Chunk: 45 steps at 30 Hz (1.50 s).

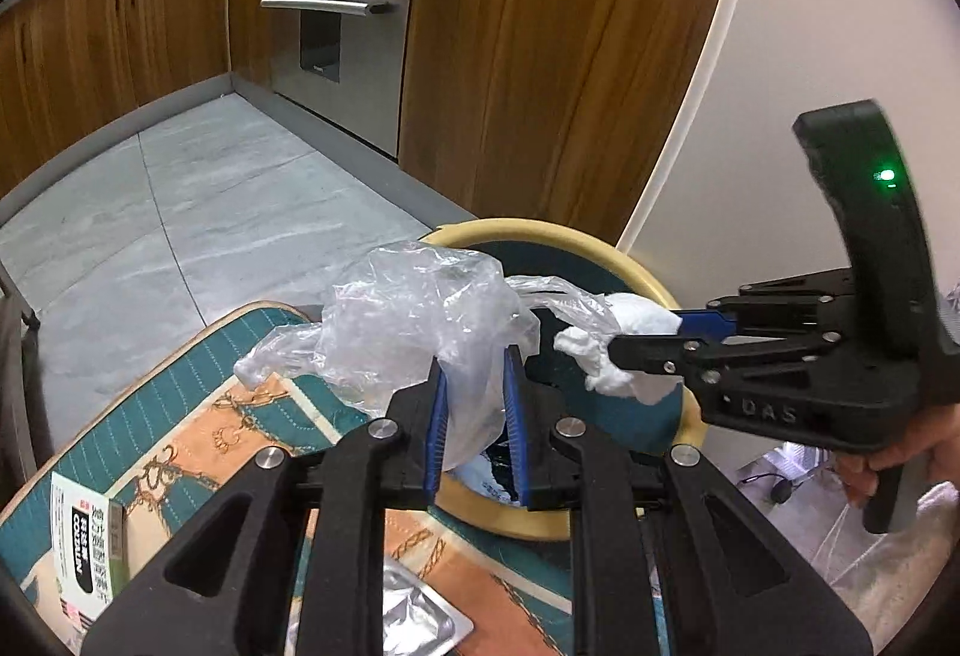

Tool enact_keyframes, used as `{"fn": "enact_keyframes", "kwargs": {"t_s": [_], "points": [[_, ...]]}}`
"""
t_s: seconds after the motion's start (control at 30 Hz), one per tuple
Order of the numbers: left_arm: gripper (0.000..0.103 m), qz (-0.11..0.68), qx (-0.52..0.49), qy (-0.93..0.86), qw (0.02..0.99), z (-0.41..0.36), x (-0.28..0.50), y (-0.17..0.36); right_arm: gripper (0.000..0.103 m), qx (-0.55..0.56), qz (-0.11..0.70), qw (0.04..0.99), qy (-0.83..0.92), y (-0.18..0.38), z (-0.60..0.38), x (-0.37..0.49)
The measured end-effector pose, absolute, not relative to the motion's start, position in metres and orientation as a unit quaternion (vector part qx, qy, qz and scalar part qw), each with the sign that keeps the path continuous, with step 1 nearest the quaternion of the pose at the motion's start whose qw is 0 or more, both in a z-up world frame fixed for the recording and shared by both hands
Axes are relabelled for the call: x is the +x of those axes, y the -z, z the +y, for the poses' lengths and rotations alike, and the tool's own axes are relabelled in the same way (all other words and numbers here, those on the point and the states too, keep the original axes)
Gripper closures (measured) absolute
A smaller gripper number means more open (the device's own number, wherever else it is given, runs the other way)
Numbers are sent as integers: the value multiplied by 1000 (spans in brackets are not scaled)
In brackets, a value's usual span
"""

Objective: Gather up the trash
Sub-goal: 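Release the tissue into the bin with the right gripper while the left drops the clear bag, then grasp the blue face mask with the right gripper while the left grasps the red-white cup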

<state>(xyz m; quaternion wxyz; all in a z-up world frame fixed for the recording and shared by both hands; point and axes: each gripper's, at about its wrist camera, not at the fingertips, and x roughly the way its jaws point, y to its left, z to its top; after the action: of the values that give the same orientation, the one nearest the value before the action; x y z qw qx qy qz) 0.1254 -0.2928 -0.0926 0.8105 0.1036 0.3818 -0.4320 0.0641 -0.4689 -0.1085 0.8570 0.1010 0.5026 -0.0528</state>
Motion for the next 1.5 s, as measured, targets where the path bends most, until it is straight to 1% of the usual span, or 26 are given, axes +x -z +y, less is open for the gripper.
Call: {"fn": "enact_keyframes", "kwargs": {"t_s": [0.07,0.1,0.17,0.2,0.23,0.3,0.37,0.4,0.43,0.47,0.5,0.53,0.67,0.8,0.97,1.2,1.37,1.5], "points": [[87,380,104,431,812,-295,126,94,82,83,508,855,63,112,-468,65],[86,380,100,431,812,-295,123,95,80,82,510,854,65,113,-468,64],[79,380,97,432,812,-298,124,94,77,90,510,852,69,114,-471,62],[68,376,97,433,813,-299,123,93,73,94,510,852,71,114,-472,62],[53,371,96,434,815,-298,121,91,70,94,510,852,74,114,-473,62],[43,364,91,439,817,-295,118,87,54,91,508,853,80,113,-473,62],[39,358,89,441,818,-291,116,84,49,88,508,853,80,112,-471,62],[36,355,91,437,821,-288,116,81,44,83,507,854,80,112,-470,62],[35,354,90,436,823,-284,115,80,42,79,507,855,81,111,-469,63],[33,353,90,435,823,-282,114,78,39,74,505,856,81,110,-468,62],[32,352,93,432,825,-278,113,77,32,71,505,856,84,109,-468,63],[32,351,98,429,826,-272,112,76,29,71,504,857,86,108,-469,63],[31,345,114,416,834,-251,109,69,22,75,492,862,93,101,-468,61],[30,346,109,391,846,-210,105,58,20,74,483,868,93,93,-461,61],[30,348,102,356,861,-160,102,46,20,78,478,873,66,85,-438,66],[25,351,70,280,891,-75,92,25,20,67,471,879,-2,73,-377,73],[25,370,68,231,897,-25,86,29,20,41,485,872,-49,77,-331,80],[25,391,86,209,892,-8,86,43,20,28,506,859,-73,88,-299,84]]}}
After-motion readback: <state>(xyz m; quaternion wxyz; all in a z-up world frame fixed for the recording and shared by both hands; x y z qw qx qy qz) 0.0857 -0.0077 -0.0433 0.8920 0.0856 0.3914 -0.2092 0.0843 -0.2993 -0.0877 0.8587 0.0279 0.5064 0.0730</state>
